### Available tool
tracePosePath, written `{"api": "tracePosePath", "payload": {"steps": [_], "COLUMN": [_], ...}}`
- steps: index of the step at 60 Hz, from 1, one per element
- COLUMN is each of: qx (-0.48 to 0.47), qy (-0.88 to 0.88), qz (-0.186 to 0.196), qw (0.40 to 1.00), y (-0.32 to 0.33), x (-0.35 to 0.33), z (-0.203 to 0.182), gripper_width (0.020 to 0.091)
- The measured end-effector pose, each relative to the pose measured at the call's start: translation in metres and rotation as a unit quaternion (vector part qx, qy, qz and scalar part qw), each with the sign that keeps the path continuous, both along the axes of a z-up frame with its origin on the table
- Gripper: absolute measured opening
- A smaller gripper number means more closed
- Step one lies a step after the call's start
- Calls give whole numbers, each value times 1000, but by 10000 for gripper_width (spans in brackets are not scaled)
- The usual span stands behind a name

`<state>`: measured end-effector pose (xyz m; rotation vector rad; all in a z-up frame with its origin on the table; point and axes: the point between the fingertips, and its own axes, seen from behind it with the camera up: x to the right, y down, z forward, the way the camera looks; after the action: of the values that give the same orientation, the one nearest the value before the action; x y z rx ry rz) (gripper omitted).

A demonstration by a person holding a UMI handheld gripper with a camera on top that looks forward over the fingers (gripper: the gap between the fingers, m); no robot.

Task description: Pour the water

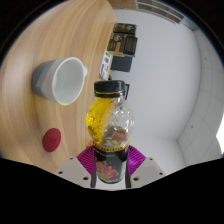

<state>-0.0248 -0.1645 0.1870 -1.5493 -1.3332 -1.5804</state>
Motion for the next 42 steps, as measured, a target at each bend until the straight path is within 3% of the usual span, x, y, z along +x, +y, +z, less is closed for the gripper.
{"api": "tracePosePath", "payload": {"steps": [8, 19, 29, 42], "qx": [36, 87, 77, 51], "qy": [260, 550, 699, 760], "qz": [-27, -18, -31, -56], "qw": [964, 831, 710, 645], "y": [-8, -7, 0, 13], "x": [1, -3, 2, 29], "z": [12, 38, -3, -71], "gripper_width": [388, 389, 388, 388]}}
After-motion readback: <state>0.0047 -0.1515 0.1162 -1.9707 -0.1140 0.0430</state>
